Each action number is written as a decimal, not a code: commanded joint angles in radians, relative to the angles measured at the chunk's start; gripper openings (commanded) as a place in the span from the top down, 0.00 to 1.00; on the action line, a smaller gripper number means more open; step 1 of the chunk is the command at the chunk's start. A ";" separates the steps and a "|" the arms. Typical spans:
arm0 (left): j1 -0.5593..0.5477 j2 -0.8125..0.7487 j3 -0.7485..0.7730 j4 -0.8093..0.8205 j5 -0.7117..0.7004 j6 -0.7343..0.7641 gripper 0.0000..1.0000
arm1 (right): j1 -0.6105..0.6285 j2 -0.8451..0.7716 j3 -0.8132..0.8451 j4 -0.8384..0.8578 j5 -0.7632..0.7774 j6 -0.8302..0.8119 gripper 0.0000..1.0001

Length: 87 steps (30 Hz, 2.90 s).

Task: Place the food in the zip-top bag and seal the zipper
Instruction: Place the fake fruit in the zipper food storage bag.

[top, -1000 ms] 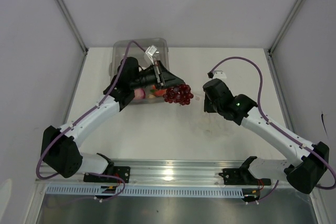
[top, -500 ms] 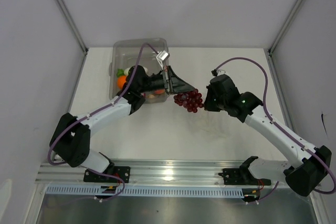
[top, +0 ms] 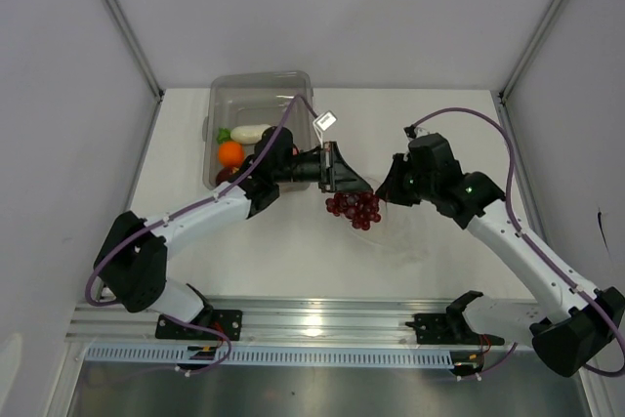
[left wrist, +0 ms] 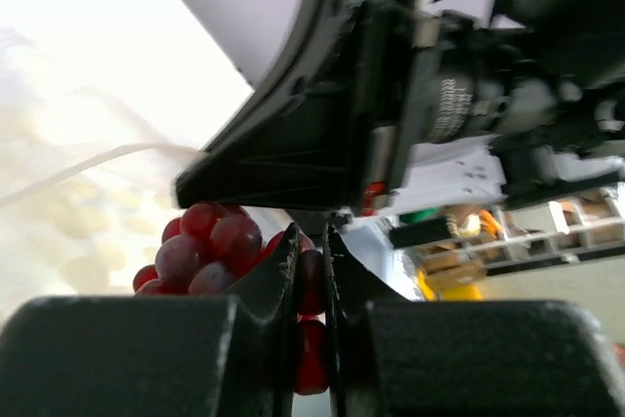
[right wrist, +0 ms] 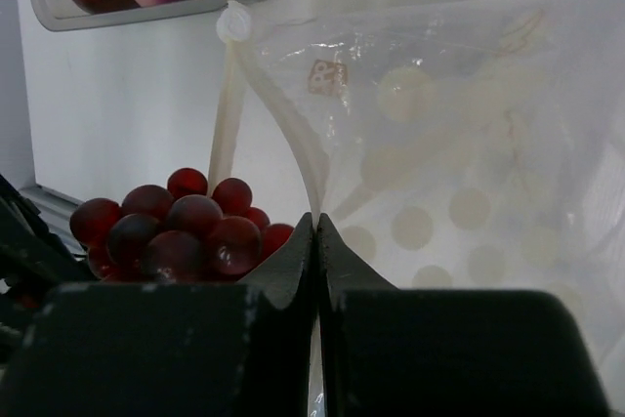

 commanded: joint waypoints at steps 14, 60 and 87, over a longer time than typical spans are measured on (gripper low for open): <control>-0.127 0.028 0.375 -0.688 -0.332 0.448 0.99 | -0.042 -0.014 0.041 0.045 -0.116 0.008 1.00; -0.158 -0.148 0.018 -0.557 -0.609 0.482 0.39 | -0.088 -0.095 -0.010 0.039 -0.130 0.018 1.00; -0.145 -0.107 -0.164 -0.380 -0.589 0.550 0.49 | -0.101 -0.140 0.056 -0.034 -0.302 -0.032 1.00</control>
